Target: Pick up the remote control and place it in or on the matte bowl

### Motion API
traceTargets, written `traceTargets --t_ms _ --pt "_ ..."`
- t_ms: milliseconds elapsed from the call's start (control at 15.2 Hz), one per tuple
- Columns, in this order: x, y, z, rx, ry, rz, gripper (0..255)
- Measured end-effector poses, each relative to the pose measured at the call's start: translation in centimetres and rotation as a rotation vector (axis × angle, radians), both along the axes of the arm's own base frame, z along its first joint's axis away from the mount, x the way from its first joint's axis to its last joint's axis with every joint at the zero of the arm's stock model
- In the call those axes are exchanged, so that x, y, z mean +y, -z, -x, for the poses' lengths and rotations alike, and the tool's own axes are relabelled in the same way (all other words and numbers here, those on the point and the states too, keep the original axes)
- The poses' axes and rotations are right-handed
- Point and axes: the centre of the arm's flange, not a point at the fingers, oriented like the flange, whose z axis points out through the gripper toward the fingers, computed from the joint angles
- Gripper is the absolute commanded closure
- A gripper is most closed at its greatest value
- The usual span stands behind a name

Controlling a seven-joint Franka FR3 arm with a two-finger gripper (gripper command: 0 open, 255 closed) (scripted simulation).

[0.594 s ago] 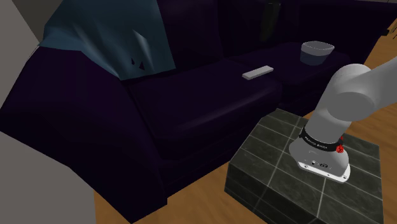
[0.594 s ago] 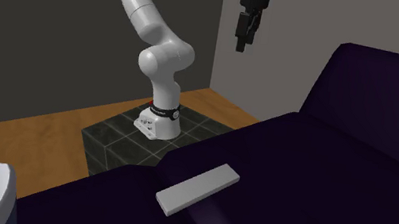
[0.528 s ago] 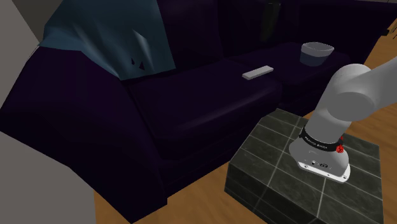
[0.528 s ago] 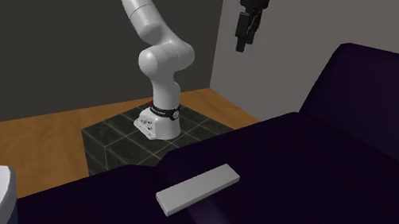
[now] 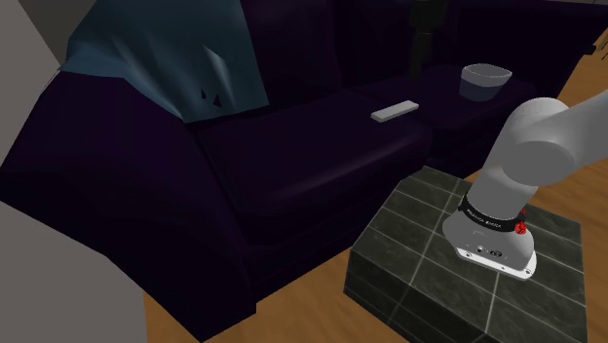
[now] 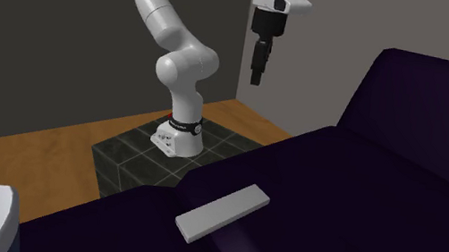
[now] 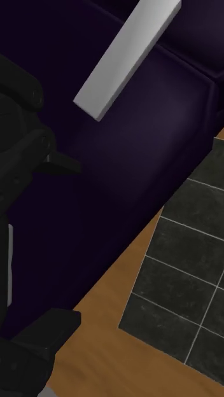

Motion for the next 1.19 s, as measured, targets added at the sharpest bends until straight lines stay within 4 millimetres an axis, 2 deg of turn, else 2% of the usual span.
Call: traceTargets --t_ms 264,726,990,1188 --pt "-3.9 3.5 -0.2 -0.008 -0.119 0.012 0" --pt "-10.9 8.9 -2.2 -0.023 -0.33 0.034 0" --pt "-14.1 11.9 -3.8 -0.032 -0.449 0.044 0" --pt "-16.7 14.1 -5.8 -0.038 -0.538 0.053 0"
